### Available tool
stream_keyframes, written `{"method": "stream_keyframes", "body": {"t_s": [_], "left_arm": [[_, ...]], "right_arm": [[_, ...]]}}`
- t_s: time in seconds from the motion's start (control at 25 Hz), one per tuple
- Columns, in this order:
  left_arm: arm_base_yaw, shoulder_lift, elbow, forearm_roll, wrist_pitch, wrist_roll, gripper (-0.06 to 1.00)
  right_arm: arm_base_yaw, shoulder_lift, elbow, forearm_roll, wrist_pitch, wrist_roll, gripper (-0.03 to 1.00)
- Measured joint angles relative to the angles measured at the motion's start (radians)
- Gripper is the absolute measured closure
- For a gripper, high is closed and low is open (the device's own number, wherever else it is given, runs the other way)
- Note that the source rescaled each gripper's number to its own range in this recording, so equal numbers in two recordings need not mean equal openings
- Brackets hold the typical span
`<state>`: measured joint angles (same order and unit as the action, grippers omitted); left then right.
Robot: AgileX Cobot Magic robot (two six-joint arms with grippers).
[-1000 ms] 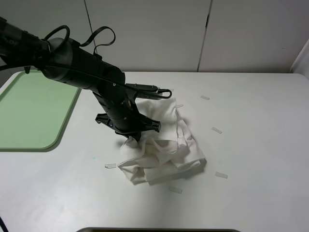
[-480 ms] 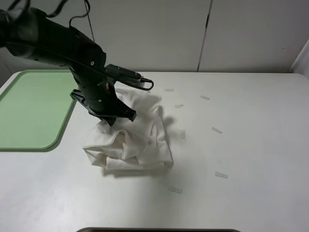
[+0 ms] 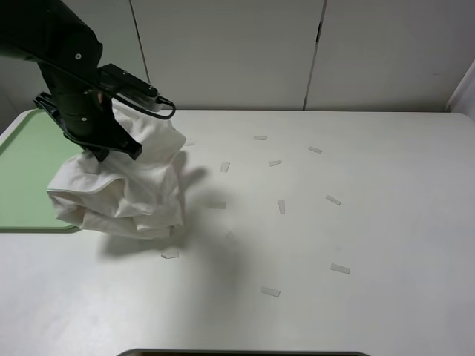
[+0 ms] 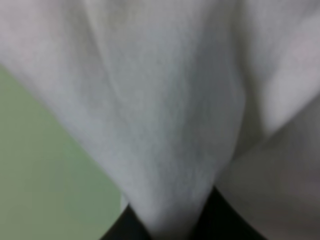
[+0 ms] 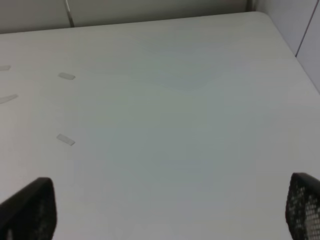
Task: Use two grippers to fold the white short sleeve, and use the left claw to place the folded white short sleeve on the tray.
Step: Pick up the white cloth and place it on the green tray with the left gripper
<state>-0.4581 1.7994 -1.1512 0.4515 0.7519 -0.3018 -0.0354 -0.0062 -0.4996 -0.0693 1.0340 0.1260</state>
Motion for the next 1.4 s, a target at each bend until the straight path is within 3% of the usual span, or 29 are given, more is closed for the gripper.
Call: {"method": "stream_keyframes", "body": {"t_s": [0.04,0.36,0.52,0.76,1.12,1.2,1.4], "left_arm": [[0.0,0.0,0.0,0.0,0.0,0.0,0.83],[0.211,0.0,0.0,0.001,0.013,0.178,0.83],[0.26,0.0,0.0,0.002,0.004,0.207,0.83],[0.412,0.001,0.0,-0.001,-0.123,0.331,0.83],[0.486,0.037,0.0,0.0,-0.214,0.476,0.83],[0.538,0.059,0.0,0.0,-0.243,0.566,0.83],[0.611,0.059,0.0,0.002,-0.278,0.6,0.83]], "right_arm": [[0.0,0.0,0.0,0.0,0.0,0.0,-0.03],[0.0,0.0,0.0,0.0,0.0,0.0,-0.03],[0.0,0.0,0.0,0.0,0.0,0.0,-0.03],[0.0,0.0,0.0,0.0,0.0,0.0,-0.03],[0.0,0.0,0.0,0.0,0.0,0.0,-0.03],[0.0,0.0,0.0,0.0,0.0,0.0,-0.03],[0.0,0.0,0.0,0.0,0.0,0.0,-0.03]]}}
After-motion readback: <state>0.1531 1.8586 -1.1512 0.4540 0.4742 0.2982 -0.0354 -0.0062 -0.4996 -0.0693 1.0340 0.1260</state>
